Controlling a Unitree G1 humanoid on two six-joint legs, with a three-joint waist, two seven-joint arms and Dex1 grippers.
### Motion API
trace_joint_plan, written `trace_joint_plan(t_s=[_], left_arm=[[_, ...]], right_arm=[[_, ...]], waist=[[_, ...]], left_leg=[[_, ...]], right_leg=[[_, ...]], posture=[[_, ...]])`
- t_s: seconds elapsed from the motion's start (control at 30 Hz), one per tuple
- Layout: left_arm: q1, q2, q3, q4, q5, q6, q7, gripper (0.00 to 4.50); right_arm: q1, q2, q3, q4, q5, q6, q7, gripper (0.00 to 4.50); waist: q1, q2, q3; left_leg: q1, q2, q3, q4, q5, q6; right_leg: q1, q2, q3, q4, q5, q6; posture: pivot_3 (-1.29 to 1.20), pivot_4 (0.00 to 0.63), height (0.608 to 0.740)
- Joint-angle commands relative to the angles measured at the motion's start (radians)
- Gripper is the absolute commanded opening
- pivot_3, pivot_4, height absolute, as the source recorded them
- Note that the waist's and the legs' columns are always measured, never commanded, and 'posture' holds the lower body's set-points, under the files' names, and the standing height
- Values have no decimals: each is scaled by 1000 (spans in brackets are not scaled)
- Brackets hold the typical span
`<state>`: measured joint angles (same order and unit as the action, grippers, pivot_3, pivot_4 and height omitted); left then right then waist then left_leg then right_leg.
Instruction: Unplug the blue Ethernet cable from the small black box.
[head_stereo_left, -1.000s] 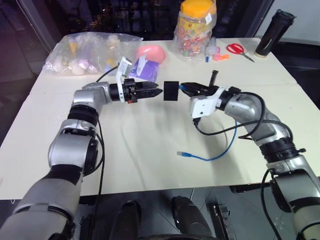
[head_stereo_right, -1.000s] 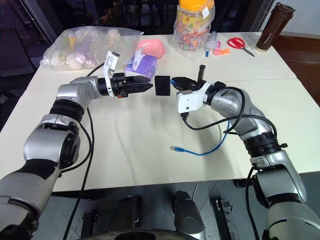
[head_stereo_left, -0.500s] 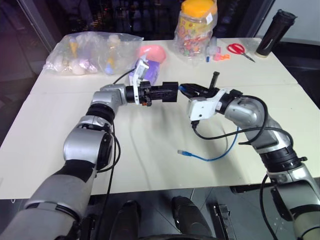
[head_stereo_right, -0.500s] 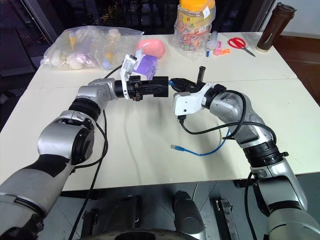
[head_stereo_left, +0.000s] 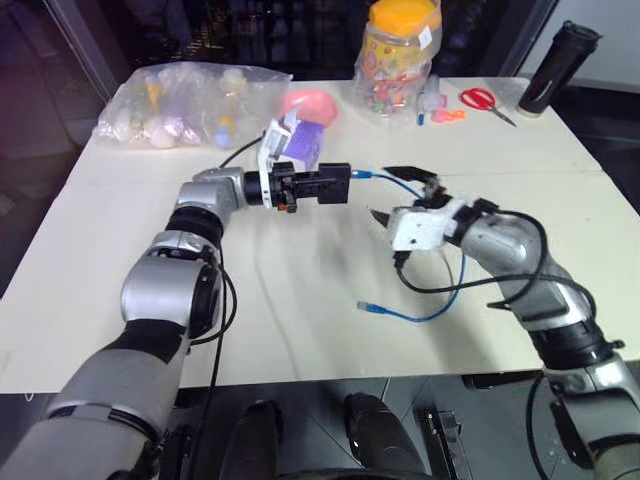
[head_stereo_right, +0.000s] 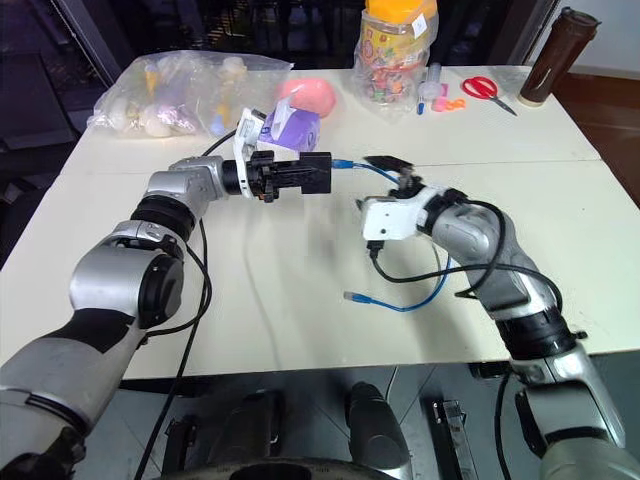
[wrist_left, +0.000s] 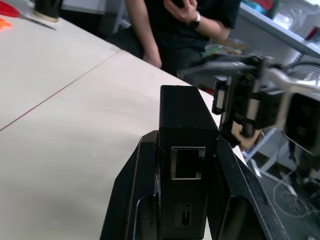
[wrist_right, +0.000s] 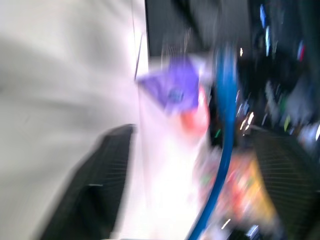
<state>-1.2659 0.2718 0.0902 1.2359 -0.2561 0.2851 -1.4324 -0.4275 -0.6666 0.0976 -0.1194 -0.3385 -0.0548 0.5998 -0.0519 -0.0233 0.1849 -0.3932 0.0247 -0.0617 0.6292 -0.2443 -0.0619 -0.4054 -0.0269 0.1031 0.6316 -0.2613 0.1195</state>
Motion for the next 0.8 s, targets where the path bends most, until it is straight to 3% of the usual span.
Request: trace_joint_plan(t_s=[0.03, 0.13, 0.23, 0.47, 0.67, 0.8], left_arm=[[-3, 12, 28, -27, -18, 35, -33, 524], [2, 17, 24, -38, -17, 69, -94, 524], [-4, 15, 24, -54, -27, 126, -155, 524], [40, 16, -6, -201, -121, 279, -182, 524], [138, 49, -102, -410, -223, 379, -182, 524], [156, 58, -113, -451, -254, 406, -182, 524]], right_arm=[[116, 180, -204, -293, 444, 423, 5, 4439], [203, 292, -273, -470, 846, 754, 25, 4439], [173, 375, -327, -487, 1055, 896, -59, 4439], [103, 476, -346, -425, 1165, 912, -223, 4439], [81, 502, -342, -392, 1227, 880, -248, 4439], [75, 504, -342, -369, 1263, 863, -253, 4439]], waist=[[5, 0, 0], [5, 0, 0], [5, 0, 0], [7, 0, 0], [5, 0, 0], [8, 0, 0]], left_leg=[[0, 0, 0, 0, 0, 0], [1, 1, -2, -1, 0, 0], [1, 1, -2, 1, 0, 0], [2, 1, -2, 3, 1, 0], [1, 1, -2, -1, 1, 1], [0, 2, -2, -1, 1, 1]], right_leg=[[0, 0, 0, 0, 0, 0], [0, 1, -1, 3, 0, 0], [0, 1, -1, 3, 1, -1], [2, 1, -1, 2, 1, -2], [0, 1, -2, 3, 1, -1], [-1, 1, -2, 2, 1, -1]], posture=[[0, 150, 740], [0, 150, 740], [0, 150, 740], [0, 150, 740], [0, 150, 740], [0, 150, 740]])
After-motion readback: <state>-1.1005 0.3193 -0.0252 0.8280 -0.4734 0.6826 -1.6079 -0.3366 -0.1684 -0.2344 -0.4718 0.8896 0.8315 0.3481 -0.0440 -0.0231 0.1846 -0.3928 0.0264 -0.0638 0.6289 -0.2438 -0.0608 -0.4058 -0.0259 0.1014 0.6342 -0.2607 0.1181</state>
